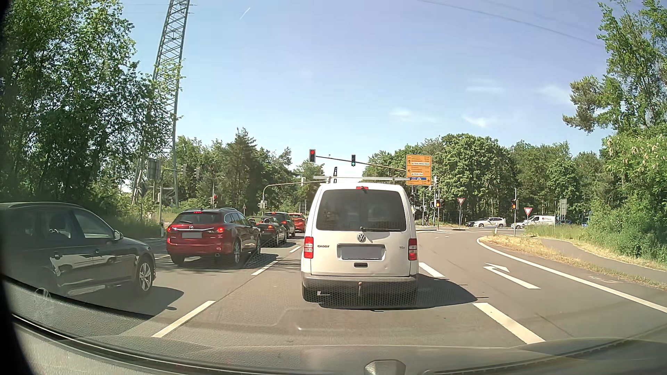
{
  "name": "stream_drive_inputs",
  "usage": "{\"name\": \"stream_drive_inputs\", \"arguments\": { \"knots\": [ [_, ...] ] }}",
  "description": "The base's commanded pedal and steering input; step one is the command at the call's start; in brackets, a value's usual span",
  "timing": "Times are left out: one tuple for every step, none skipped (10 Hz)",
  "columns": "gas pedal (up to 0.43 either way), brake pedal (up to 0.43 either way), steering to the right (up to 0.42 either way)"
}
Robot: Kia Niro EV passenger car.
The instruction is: Follow the waypoints while adhering to traffic rules and regulations
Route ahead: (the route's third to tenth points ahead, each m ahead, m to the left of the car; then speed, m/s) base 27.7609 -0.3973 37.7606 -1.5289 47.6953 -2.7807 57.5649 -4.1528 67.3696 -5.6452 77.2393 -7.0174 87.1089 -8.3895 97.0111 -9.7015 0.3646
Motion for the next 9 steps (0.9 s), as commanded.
{"name": "stream_drive_inputs", "arguments": {
  "knots": [
    [0.000,0.037,0.007],
    [0.039,0.030,0.007],
    [0.047,0.030,0.007],
    [0.067,0.030,0.007],
    [0.087,0.030,0.007],
    [0.118,0.030,0.006],
    [0.118,0.030,0.006],
    [0.138,0.030,0.006],
    [0.157,0.030,0.007]
  ]
}}
